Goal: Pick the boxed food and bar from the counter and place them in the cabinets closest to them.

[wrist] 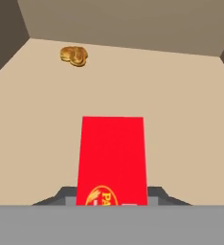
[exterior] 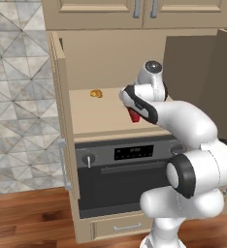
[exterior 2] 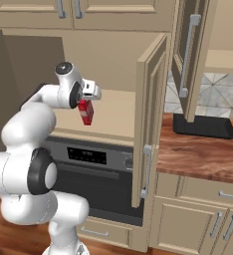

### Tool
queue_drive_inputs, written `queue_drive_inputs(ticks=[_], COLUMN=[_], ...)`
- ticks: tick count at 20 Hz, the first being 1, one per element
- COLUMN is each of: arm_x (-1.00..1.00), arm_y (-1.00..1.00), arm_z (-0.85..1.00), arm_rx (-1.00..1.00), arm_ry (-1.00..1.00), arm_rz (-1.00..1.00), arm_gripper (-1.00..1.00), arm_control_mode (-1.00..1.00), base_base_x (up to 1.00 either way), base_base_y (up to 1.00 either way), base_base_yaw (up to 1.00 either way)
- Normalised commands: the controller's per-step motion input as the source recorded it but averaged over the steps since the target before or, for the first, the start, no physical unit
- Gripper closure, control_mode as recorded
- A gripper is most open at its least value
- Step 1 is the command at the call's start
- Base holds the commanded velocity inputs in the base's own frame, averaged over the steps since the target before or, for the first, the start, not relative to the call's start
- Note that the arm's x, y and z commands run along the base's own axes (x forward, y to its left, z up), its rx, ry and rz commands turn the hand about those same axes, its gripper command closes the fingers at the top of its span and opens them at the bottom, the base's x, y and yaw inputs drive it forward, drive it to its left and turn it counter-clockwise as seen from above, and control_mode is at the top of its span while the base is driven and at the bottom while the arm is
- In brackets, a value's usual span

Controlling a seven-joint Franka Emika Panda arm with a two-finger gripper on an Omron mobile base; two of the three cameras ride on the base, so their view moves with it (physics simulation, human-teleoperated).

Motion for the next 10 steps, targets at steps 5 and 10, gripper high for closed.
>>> queue_drive_inputs(ticks=[5,10], arm_x=[0.18,0.21], arm_y=[0.00,0.00], arm_z=[-0.20,-0.15], arm_rx=[0.00,0.00], arm_ry=[0.02,0.00], arm_rz=[0.00,0.00], arm_gripper=[1.00,1.00], arm_control_mode=[-1.00,-1.00], base_base_x=[0.00,0.00], base_base_y=[0.00,0.00], base_base_yaw=[0.00,0.00])
